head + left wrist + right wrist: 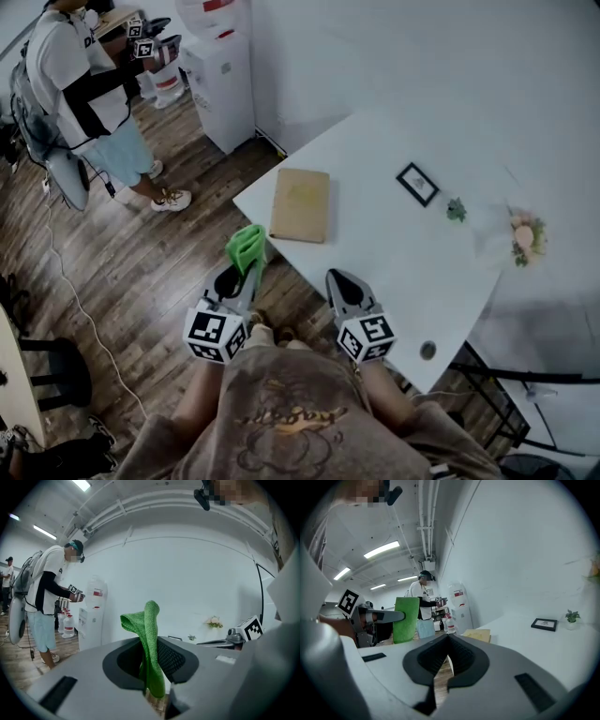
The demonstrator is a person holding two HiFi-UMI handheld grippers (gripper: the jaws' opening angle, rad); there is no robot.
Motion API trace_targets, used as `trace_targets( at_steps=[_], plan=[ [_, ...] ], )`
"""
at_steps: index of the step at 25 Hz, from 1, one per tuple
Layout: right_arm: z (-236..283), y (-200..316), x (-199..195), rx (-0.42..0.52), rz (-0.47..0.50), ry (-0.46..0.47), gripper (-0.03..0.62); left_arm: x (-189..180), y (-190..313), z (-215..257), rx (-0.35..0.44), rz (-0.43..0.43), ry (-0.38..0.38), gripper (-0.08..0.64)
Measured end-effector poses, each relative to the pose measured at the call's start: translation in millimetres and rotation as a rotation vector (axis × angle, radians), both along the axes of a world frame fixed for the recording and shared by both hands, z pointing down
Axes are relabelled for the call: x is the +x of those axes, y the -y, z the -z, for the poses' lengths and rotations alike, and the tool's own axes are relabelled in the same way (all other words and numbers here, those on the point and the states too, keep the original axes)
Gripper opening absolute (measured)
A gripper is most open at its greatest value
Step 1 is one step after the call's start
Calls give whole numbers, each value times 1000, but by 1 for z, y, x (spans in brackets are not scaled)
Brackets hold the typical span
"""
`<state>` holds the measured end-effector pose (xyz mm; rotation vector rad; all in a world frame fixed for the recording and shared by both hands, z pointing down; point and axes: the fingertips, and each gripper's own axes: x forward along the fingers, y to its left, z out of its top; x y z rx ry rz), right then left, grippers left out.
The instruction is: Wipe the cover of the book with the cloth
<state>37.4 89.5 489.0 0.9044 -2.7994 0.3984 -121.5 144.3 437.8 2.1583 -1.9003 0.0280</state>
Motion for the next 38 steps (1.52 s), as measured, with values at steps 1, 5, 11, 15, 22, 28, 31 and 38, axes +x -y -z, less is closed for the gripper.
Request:
trace_targets(
  at_steps=[1, 5, 11, 15, 22, 28, 31, 38],
  plan=[
    [0, 3, -3, -2, 2, 1, 2, -2, 3, 0, 0, 1, 2, 69],
    [-4, 17, -10, -13, -3, 0, 2, -10, 19, 2, 1, -7, 3, 69],
    [-9, 48, -25, -9, -40, -5, 2, -31, 60, 2, 16, -41, -3, 69],
    [-9, 76, -35, -15, -75, -14, 2, -44, 94, 3, 19, -74, -5, 69],
    [-5, 127, -59, -8, -137, -34, 2, -75, 154, -4, -8, -149, -1, 69],
    [-10, 162, -68, -25, -212, -60, 2, -92, 203, -12, -25, -218, -20, 69],
    [-11, 173, -72, -33, -254, -74, 2, -97, 222, -18, -38, -260, -31, 69],
    [-23, 189, -62, -69, -322, -81, 2, -95, 256, -31, -63, -315, -33, 69]
  ],
)
